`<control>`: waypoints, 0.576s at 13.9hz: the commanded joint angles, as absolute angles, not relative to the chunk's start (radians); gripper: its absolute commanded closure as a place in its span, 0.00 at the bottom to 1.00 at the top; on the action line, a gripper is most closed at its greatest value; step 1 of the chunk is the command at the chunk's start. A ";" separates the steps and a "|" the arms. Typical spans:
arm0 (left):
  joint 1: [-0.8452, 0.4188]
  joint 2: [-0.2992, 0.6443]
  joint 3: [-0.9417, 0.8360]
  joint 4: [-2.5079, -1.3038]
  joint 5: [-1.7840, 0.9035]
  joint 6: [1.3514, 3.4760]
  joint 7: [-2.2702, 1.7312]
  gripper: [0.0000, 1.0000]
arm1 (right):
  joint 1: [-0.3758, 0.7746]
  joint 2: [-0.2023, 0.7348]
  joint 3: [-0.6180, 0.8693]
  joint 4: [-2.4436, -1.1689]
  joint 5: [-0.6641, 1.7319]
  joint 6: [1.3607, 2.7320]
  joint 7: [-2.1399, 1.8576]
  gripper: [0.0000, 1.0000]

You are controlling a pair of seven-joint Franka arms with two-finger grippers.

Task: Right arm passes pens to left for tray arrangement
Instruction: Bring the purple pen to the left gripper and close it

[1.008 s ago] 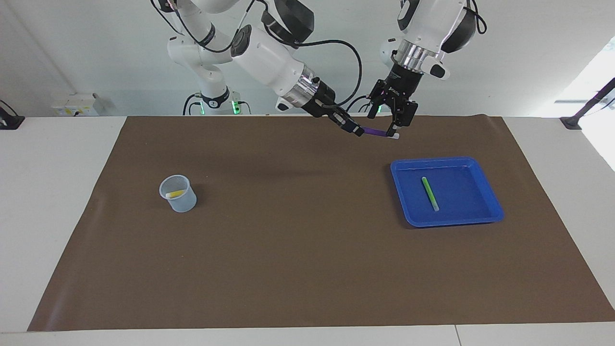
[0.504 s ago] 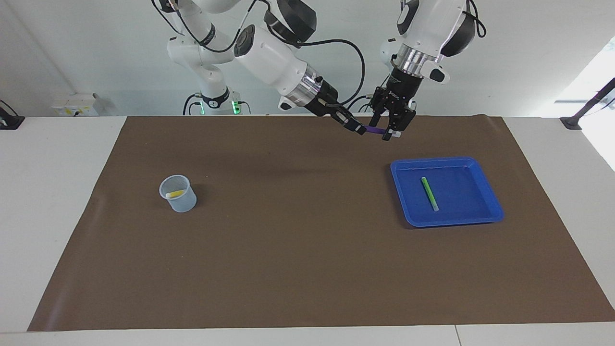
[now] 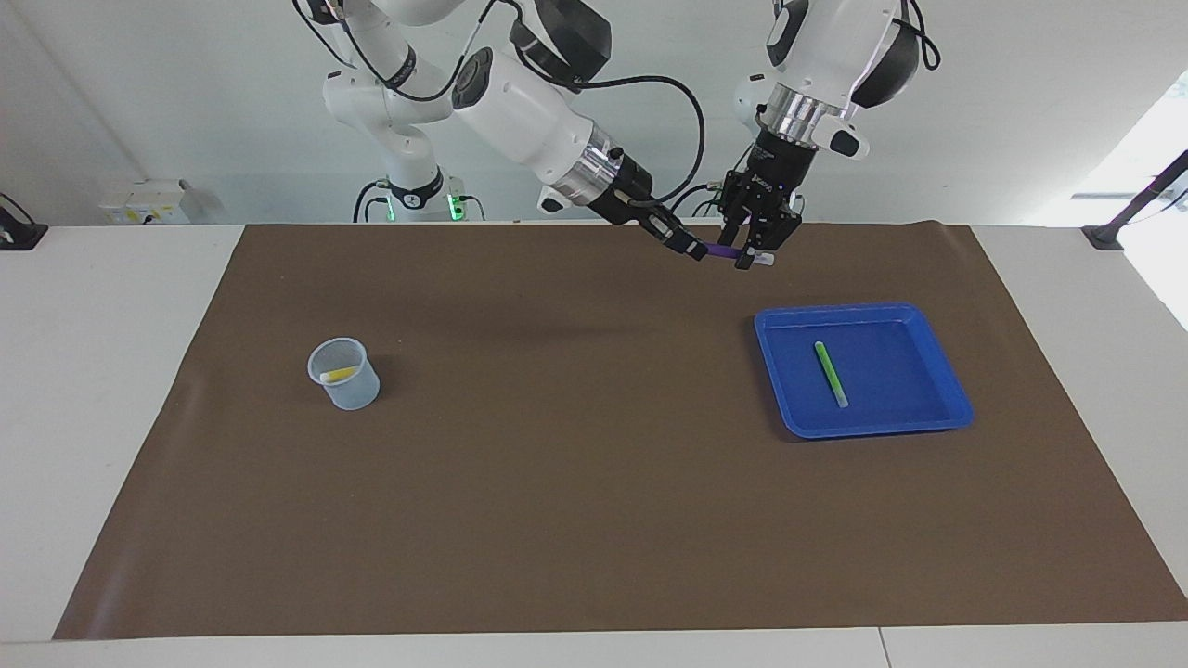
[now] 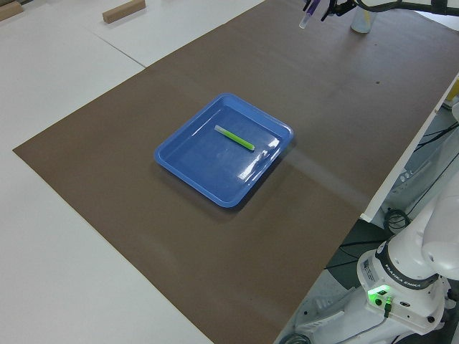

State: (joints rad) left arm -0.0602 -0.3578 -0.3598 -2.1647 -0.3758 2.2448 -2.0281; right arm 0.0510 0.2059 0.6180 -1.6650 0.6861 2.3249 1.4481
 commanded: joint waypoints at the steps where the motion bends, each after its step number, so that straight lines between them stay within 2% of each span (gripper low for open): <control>1: -0.058 -0.370 -0.360 -2.164 -0.356 2.235 -2.026 0.67 | 0.046 0.209 0.629 -1.669 0.690 2.347 1.459 1.00; 4: -0.058 -0.373 -0.359 -2.164 -0.354 2.235 -2.026 0.73 | 0.046 0.207 0.629 -1.674 0.689 2.347 1.457 1.00; 5: -0.058 -0.373 -0.359 -2.164 -0.353 2.235 -2.026 0.78 | 0.046 0.207 0.629 -1.674 0.689 2.347 1.457 1.00; 7: -0.058 -0.374 -0.359 -2.164 -0.336 2.235 -2.026 1.00 | 0.046 0.206 0.629 -1.677 0.689 2.347 1.454 1.00; 8: -0.058 -0.374 -0.359 -2.164 -0.333 2.237 -2.022 1.00 | 0.046 0.206 0.629 -1.678 0.689 2.347 1.454 1.00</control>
